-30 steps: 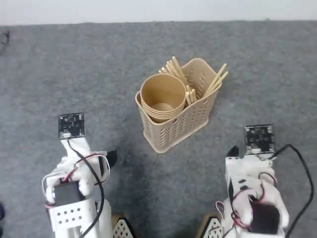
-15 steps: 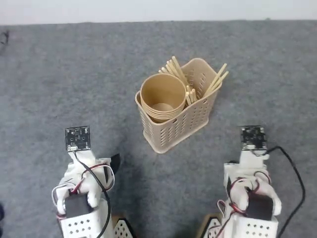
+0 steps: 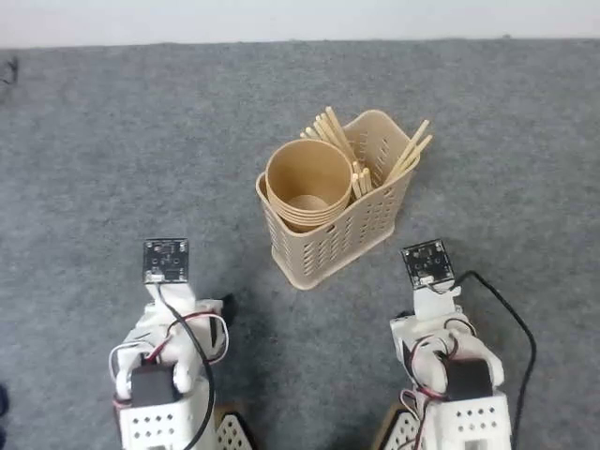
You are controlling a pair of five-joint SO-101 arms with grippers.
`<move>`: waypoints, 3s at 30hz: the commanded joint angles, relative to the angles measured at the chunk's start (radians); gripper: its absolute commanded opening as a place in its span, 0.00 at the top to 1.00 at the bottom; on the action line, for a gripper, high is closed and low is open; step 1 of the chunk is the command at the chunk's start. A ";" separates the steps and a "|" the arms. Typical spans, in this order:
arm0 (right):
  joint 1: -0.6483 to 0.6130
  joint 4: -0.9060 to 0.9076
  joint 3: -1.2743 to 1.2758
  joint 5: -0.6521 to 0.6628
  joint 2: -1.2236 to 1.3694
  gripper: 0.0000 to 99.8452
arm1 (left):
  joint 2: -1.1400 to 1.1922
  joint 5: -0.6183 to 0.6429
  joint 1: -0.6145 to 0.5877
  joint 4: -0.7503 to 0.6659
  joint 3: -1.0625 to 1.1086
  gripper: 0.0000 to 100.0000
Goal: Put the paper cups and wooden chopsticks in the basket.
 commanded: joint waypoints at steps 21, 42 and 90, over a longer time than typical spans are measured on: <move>0.104 -0.019 0.018 -0.005 -0.010 0.99 | -0.014 0.015 -0.037 -0.021 -0.005 0.99; 0.104 -0.019 0.018 0.000 -0.012 0.99 | -0.015 0.012 0.026 -0.021 -0.005 0.99; 0.099 -0.019 0.018 -0.002 -0.012 0.99 | -0.015 0.014 0.023 -0.021 -0.005 0.99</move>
